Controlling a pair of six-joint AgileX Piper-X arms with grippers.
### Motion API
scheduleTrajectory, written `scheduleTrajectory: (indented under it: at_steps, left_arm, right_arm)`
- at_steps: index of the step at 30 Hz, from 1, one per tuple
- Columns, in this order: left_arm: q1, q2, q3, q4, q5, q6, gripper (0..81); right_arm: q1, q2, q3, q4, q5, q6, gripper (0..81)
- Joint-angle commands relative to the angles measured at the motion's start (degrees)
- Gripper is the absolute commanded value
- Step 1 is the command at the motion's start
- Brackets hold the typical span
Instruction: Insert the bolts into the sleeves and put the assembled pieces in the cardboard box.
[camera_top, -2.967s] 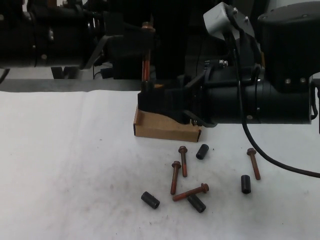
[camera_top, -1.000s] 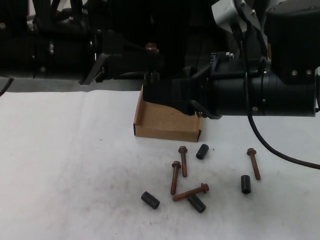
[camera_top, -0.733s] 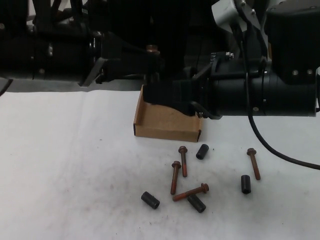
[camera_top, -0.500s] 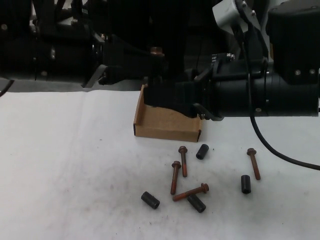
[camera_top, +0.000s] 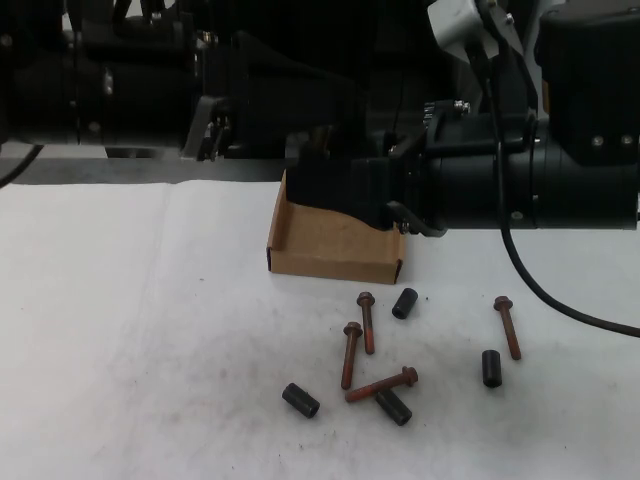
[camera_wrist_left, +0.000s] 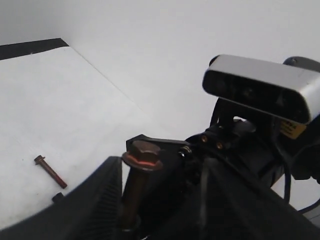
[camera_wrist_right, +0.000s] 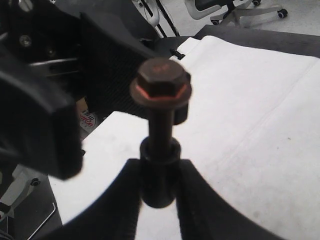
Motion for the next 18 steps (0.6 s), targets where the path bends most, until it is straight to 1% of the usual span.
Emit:
scheduleTrajectory:
  at_steps: [1,4,10,18]
  left_arm:
    - [-0.36,-0.80,-0.16,2.74,-1.31,3.52,46.8]
    - [-0.36,-0.80,-0.16,5.05,-1.76,5.94,46.8]
    - [-0.36,-0.80,-0.16,4.92,-2.98,12.71,46.8]
    - [-0.05,-0.80,-0.16,4.51,-4.80,14.71,46.8]
  right_arm:
    - [-0.41,-1.40,-0.76,-0.65,0.35,-0.45,0.3]
    - [-0.41,-1.80,-0.76,-0.66,0.35,-0.92,0.3]
    - [-0.41,-1.80,-0.76,0.10,0.56,-0.96,0.3]
    - [-0.41,-1.80,-0.76,1.57,0.56,-0.96,0.3]
